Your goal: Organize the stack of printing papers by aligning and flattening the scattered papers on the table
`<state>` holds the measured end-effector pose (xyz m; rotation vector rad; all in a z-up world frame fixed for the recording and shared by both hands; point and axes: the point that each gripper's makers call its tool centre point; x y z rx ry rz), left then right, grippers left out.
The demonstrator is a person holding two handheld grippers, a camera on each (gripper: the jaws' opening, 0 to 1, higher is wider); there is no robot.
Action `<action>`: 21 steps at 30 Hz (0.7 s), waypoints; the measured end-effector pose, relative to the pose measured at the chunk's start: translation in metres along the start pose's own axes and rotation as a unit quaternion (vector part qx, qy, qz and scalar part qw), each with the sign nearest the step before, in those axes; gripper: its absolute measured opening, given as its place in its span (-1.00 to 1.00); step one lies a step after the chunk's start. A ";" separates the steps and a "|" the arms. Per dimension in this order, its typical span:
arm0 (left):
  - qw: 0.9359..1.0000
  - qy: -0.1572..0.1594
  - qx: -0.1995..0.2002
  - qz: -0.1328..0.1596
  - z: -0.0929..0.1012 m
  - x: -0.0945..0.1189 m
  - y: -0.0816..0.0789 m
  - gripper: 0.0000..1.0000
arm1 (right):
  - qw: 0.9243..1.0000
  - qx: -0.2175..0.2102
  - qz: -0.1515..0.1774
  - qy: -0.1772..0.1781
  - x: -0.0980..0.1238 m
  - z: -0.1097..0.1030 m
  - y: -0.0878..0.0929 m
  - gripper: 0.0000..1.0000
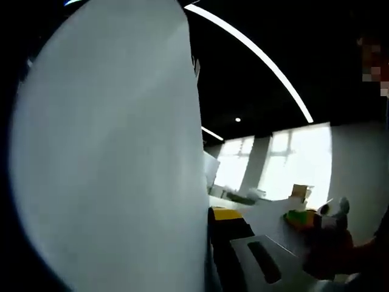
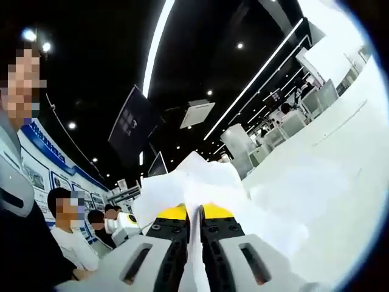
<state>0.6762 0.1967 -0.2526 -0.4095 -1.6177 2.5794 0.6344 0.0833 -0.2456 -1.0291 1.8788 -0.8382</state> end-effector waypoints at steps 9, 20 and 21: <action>1.000 0.001 0.012 0.002 0.000 0.001 -0.002 -0.89 | 1.000 0.006 0.005 0.007 0.000 0.000 -0.002 -0.78; 1.000 -0.001 0.025 0.006 -0.002 0.001 -0.004 -0.89 | 0.999 0.023 0.017 0.029 0.004 0.007 -0.008 -0.56; 1.000 -0.001 0.026 0.006 -0.002 0.001 -0.004 -0.89 | 0.999 0.023 0.018 0.029 0.004 0.007 -0.008 -0.55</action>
Point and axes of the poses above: the point that each gripper's makers call its tool centre point, and the gripper's own axes: x roughly backward along the fingers, z roughly to its right, y roughly out of its underside, and after that the axes turned 12 degrees about -y, right-handed
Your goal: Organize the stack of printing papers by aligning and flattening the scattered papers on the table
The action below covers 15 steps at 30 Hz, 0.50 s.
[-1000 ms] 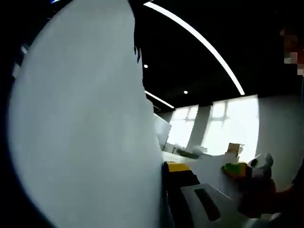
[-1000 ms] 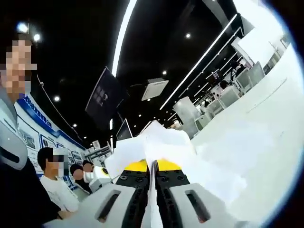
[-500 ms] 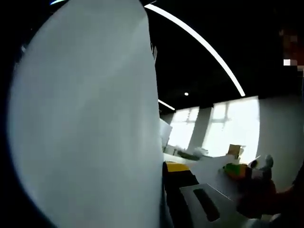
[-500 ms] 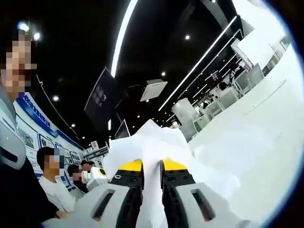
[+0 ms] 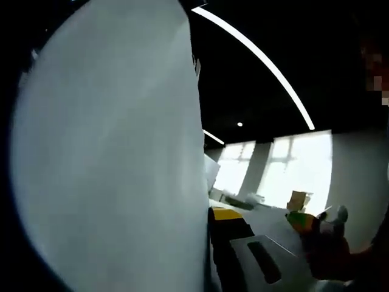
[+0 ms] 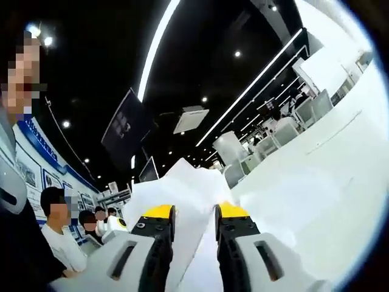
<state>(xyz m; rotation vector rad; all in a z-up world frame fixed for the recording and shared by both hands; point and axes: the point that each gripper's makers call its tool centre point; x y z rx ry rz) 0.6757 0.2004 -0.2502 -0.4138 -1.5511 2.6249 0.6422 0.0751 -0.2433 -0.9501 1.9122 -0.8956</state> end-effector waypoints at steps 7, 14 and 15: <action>1.000 -0.002 0.004 0.004 0.000 0.000 -0.001 -0.89 | 1.000 0.004 0.007 0.011 0.007 0.010 -0.008 -0.53; 1.000 -0.001 0.009 0.006 -0.001 0.001 -0.002 -0.89 | 1.000 0.010 0.008 0.024 0.012 0.021 -0.014 -0.53; 1.000 -0.001 0.010 0.007 -0.001 0.001 -0.003 -0.89 | 1.000 0.010 0.009 0.026 0.012 0.022 -0.015 -0.53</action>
Point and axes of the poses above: the point that each gripper's makers call its tool centre point, and the gripper's own axes: x roughly backward along the fingers, z roughly to its right, y roughly out of its underside, and after that the axes turned 12 degrees about -y, right-handed
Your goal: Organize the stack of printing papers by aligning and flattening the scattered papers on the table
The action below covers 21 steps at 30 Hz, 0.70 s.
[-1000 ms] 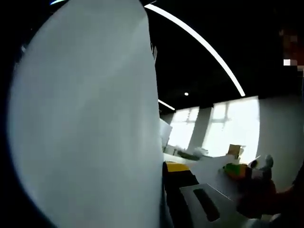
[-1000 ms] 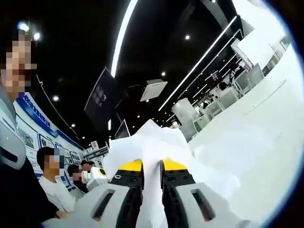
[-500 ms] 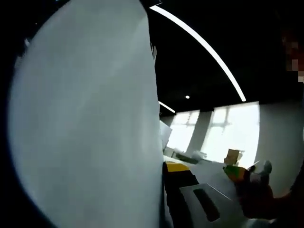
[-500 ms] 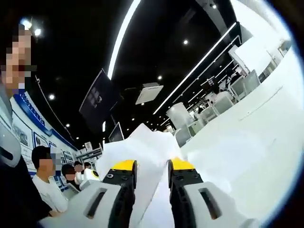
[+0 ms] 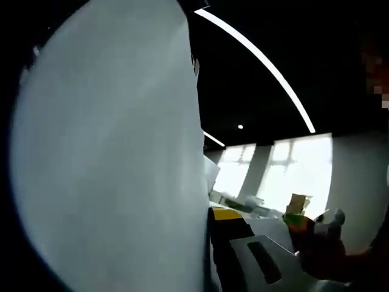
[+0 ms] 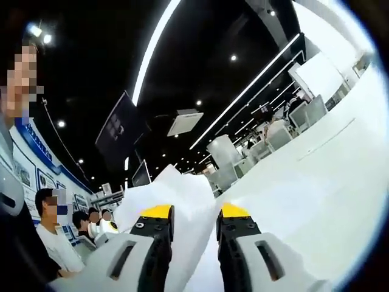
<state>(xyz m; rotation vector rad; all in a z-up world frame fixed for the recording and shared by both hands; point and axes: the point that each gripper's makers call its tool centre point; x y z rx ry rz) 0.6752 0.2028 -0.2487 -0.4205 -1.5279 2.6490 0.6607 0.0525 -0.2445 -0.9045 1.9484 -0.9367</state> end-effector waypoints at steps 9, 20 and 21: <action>1.000 -0.001 0.005 0.001 0.000 0.000 -0.001 -0.88 | 1.000 0.012 -0.008 0.019 0.004 0.012 -0.003 -0.51; 1.000 -0.011 0.008 0.005 -0.004 0.000 -0.003 -0.88 | 0.999 0.020 -0.017 0.046 0.009 0.029 -0.007 -0.50; 1.000 -0.011 0.008 0.005 -0.004 0.001 -0.003 -0.88 | 0.999 0.021 -0.017 0.047 0.009 0.029 -0.007 -0.50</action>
Point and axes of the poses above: the point that each gripper's makers call its tool centre point, and the gripper's own axes: x roughly backward along the fingers, z roughly to its right, y roughly out of its underside, and after that the axes turned 12 degrees about -y, right-handed
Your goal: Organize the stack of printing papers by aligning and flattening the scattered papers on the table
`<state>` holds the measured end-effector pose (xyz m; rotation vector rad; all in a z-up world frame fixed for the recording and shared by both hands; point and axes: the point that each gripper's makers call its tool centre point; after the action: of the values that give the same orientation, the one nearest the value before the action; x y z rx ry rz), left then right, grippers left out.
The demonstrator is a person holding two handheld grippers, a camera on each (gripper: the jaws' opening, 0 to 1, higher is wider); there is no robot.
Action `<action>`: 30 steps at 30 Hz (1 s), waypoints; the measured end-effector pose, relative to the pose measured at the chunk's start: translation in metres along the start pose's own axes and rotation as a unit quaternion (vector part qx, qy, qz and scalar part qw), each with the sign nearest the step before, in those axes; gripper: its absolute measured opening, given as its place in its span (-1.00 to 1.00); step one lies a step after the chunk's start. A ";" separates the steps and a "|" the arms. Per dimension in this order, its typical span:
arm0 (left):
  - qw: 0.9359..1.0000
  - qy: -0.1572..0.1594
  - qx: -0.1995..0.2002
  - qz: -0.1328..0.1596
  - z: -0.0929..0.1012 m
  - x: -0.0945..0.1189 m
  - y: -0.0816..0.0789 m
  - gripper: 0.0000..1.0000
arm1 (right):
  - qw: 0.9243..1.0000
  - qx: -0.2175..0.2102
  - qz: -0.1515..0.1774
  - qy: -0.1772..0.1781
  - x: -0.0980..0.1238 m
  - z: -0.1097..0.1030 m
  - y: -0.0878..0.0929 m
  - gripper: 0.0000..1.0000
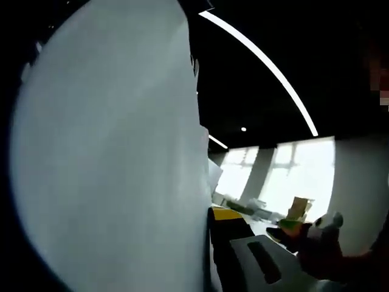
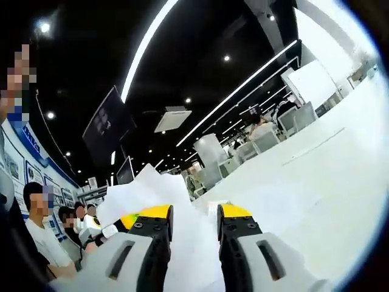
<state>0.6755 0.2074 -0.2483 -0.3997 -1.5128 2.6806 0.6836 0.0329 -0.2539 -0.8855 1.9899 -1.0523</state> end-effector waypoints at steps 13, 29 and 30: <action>1.000 0.002 0.002 -0.001 0.000 -0.001 0.000 -0.88 | 0.999 -0.002 -0.040 0.025 0.009 0.006 0.005 -0.22; 1.000 -0.002 -0.005 -0.003 -0.002 -0.001 0.001 -0.87 | 0.994 0.045 -0.097 0.033 0.009 0.001 0.014 0.31; 1.000 -0.003 -0.005 -0.002 -0.002 -0.001 0.000 -0.87 | 0.993 0.045 -0.100 0.033 0.010 0.002 0.014 0.38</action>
<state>0.6768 0.2087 -0.2495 -0.3894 -1.5282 2.6731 0.6767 0.0304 -0.2691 -1.0284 1.9209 -1.2890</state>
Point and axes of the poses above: the point that each gripper's makers call its tool centre point, and the gripper's own axes: x roughly backward along the fingers, z roughly to its right, y roughly out of its underside, and after that the axes turned 12 degrees about -y, right-handed
